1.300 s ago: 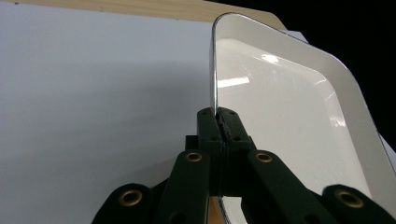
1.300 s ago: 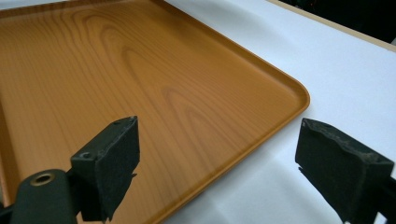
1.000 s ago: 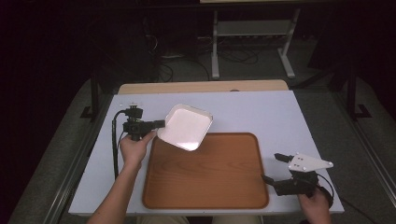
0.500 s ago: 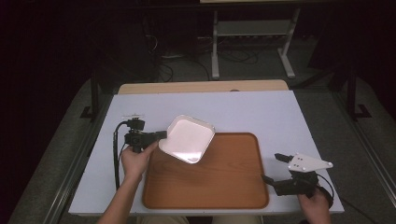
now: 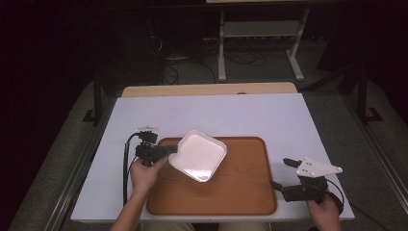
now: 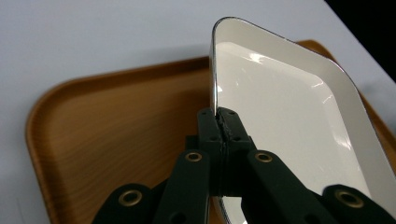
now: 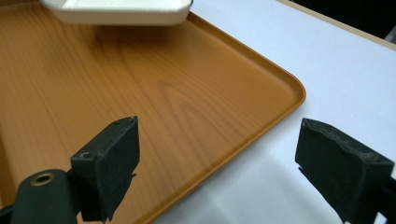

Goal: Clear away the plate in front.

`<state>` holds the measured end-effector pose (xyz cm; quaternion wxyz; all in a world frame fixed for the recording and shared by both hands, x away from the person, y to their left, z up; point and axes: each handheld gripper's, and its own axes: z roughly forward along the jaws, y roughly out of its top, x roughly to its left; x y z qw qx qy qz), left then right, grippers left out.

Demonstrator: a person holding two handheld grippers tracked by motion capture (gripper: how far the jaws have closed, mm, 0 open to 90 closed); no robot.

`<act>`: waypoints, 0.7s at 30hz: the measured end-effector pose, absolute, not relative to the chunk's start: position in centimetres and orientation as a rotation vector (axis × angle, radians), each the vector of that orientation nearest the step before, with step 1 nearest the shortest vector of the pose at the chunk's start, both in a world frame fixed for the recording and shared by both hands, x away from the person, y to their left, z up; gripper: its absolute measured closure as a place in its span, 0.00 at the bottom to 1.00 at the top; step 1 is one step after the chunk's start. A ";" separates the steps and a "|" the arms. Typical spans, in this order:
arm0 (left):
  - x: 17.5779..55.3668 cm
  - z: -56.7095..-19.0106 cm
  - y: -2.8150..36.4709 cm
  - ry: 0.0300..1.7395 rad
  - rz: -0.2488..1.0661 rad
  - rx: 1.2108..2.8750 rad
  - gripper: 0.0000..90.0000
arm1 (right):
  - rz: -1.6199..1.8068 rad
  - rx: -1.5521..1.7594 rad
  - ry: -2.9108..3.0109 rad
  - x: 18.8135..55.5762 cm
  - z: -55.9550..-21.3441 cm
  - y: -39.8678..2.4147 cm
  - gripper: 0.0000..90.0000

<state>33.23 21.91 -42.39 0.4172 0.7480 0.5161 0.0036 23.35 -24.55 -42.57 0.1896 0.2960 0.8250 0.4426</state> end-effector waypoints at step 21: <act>29.8 -43.8 20.9 1.415 0.142 1.982 0.87 | 1.232 0.814 2.321 23.3 -42.6 -24.4 0.14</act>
